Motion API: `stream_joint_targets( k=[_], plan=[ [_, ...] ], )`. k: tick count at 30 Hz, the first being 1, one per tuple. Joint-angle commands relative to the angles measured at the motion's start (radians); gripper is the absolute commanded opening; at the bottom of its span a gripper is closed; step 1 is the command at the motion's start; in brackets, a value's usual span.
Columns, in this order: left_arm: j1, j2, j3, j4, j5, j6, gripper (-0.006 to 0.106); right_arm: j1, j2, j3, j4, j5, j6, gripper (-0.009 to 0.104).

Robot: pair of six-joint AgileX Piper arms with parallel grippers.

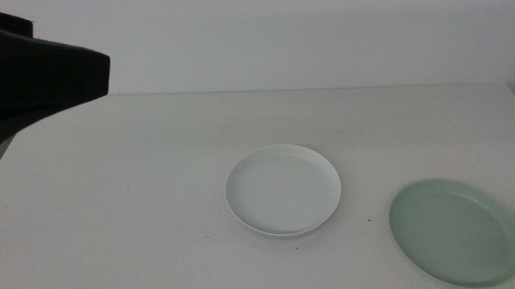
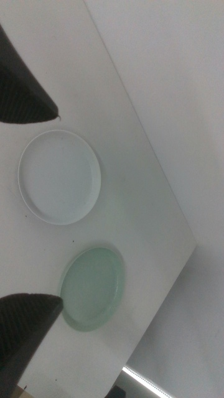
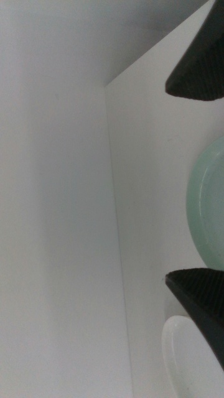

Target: Stack the three bowls on top of each other.

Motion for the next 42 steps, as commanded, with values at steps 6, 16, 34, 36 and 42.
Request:
stream_joint_targets(
  k=[6,16,34,36,42],
  plan=[
    [0.001,-0.003,0.005,0.002,-0.01,-0.005,0.094,-0.003,-0.004,0.004,0.0,-0.069,-0.004,0.093],
    [0.001,-0.003,0.005,0.002,-0.01,-0.005,0.094,-0.003,0.261,-0.464,0.028,0.535,0.127,0.093],
    [0.001,-0.003,0.005,0.002,-0.016,-0.005,0.094,-0.003,0.843,-0.855,0.08,1.039,0.163,0.093],
    [0.001,-0.003,0.005,0.002,-0.016,-0.005,0.094,-0.003,0.886,-0.856,0.073,1.041,0.158,0.093],
    [0.001,-0.003,0.005,0.002,-0.016,-0.005,0.094,-0.003,1.123,-0.918,0.034,1.062,0.063,0.093]
  ],
)
